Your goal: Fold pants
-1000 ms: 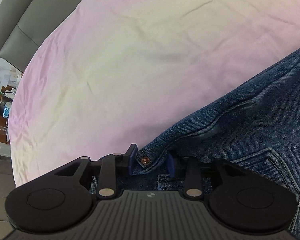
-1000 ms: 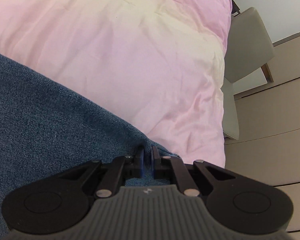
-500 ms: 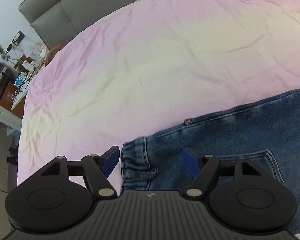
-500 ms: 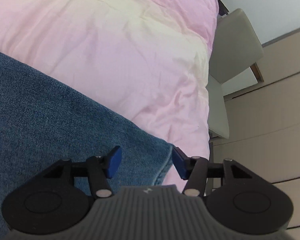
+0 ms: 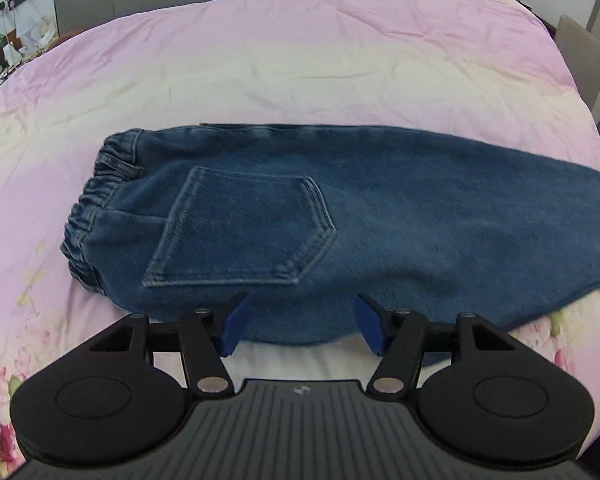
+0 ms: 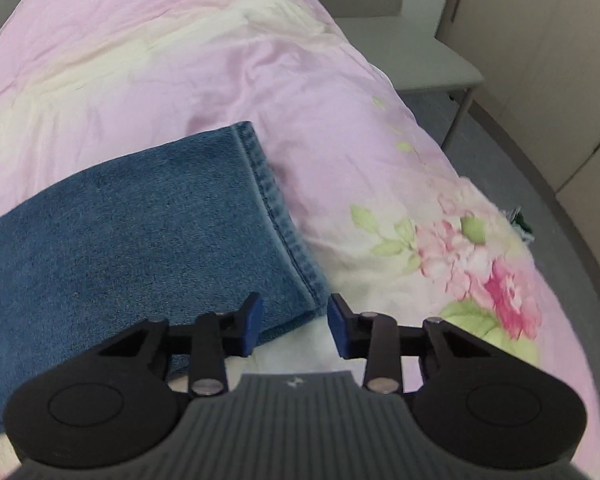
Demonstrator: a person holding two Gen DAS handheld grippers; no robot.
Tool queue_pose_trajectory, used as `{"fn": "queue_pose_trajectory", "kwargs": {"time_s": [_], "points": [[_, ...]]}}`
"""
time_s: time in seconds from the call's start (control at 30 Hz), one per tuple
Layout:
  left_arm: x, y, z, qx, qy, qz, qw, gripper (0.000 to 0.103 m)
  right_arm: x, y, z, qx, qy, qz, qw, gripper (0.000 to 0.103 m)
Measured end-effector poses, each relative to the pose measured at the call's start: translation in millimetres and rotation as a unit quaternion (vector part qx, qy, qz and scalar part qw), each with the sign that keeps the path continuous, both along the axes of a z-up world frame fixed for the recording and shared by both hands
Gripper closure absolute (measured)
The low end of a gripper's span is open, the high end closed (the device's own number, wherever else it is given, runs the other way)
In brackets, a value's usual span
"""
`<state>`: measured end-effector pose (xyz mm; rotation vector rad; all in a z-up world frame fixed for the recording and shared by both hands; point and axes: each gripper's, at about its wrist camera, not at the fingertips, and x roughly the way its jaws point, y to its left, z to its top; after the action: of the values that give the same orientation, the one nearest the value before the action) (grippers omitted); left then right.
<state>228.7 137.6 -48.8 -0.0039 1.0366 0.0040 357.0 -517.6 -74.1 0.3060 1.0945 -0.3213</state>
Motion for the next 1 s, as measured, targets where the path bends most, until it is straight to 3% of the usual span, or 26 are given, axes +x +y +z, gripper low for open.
{"fn": "queue_pose_trajectory", "kwargs": {"time_s": [0.17, 0.33, 0.37, 0.43, 0.5, 0.57, 0.6, 0.63, 0.73, 0.87, 0.93, 1.0], "points": [[-40, -29, -25, 0.000, 0.006, -0.023, 0.9997, 0.032, 1, -15, -24, 0.079, -0.024, -0.055, 0.995, 0.078], [-57, -50, -48, -0.011, -0.012, -0.016, 0.9997, 0.031, 4, -19, -39, 0.112, -0.028, -0.091, 0.989, 0.075], [-56, -54, -50, -0.019, -0.023, -0.009, 0.9995, 0.031, 3, -19, -39, 0.110, -0.028, -0.092, 0.989, 0.077], [-53, -64, -53, -0.021, -0.052, 0.003, 0.9984, 0.030, 4, -16, -35, 0.090, -0.026, -0.085, 0.992, 0.094], [-46, -74, -57, 0.006, -0.069, 0.014, 0.9975, 0.032, 2, -14, -29, 0.077, -0.036, -0.079, 0.993, 0.096], [-39, -83, -61, 0.025, -0.081, 0.018, 0.9962, 0.057, -1, -9, -18, 0.058, -0.049, -0.070, 0.995, 0.098], [-38, -85, -61, 0.025, -0.087, 0.021, 0.9957, 0.076, -1, -6, -12, 0.044, -0.051, -0.062, 0.996, 0.099], [-40, -85, -57, 0.017, -0.099, 0.035, 0.9944, 0.082, -2, -3, -6, 0.033, -0.053, -0.056, 0.996, 0.099], [-50, -87, -39, 0.013, -0.115, 0.053, 0.9919, 0.088, 0, 4, 6, 0.007, -0.055, -0.040, 0.998, 0.099], [-48, -54, -25, -0.064, -0.059, 0.032, 0.9957, 0.089, 7, 6, 15, -0.020, -0.058, -0.023, 0.998, 0.100], [-40, -50, -42, -0.066, -0.007, 0.010, 0.9977, 0.089, 10, 7, 14, -0.030, -0.053, -0.019, 0.998, 0.100], [-35, -52, -59, -0.061, 0.020, 0.004, 0.9979, 0.089, 13, 8, 10, -0.028, -0.047, -0.022, 0.998, 0.100]]}}
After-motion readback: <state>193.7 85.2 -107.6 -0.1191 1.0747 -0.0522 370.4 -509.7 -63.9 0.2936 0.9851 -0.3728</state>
